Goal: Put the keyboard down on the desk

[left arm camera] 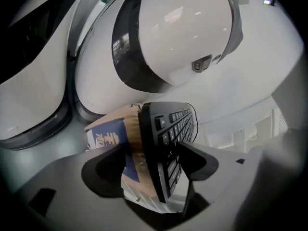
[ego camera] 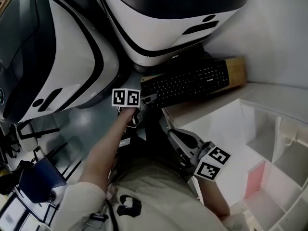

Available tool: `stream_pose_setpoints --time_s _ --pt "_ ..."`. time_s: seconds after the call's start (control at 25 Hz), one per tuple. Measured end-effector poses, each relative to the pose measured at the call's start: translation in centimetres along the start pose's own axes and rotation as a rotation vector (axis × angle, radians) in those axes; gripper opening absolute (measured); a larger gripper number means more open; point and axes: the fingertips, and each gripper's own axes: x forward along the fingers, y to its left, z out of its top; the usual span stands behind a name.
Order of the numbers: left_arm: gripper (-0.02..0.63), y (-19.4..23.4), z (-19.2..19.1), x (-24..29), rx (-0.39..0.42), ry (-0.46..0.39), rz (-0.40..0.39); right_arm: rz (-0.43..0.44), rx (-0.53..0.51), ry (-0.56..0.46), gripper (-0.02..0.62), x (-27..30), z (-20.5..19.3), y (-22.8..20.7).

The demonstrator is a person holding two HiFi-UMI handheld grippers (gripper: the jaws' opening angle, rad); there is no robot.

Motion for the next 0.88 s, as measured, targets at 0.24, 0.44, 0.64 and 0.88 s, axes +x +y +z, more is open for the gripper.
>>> stream_pose_setpoints --time_s 0.24,0.44,0.64,0.88 --pt "0.283 -0.7 0.1 -0.3 -0.039 -0.024 -0.075 -0.003 -0.011 -0.001 0.024 -0.6 0.4 -0.6" --pt "0.214 -1.6 0.4 -1.0 -0.036 -0.029 -0.122 -0.003 -0.025 0.005 0.024 -0.4 0.9 0.0" --pt "0.219 -1.4 0.5 -0.5 -0.061 -0.036 -0.167 -0.017 -0.025 0.014 0.023 -0.7 0.3 -0.3" --pt "0.374 -1.7 -0.3 -0.6 -0.172 0.015 -0.273 -0.039 -0.010 0.027 0.024 -1.1 -0.4 0.3"
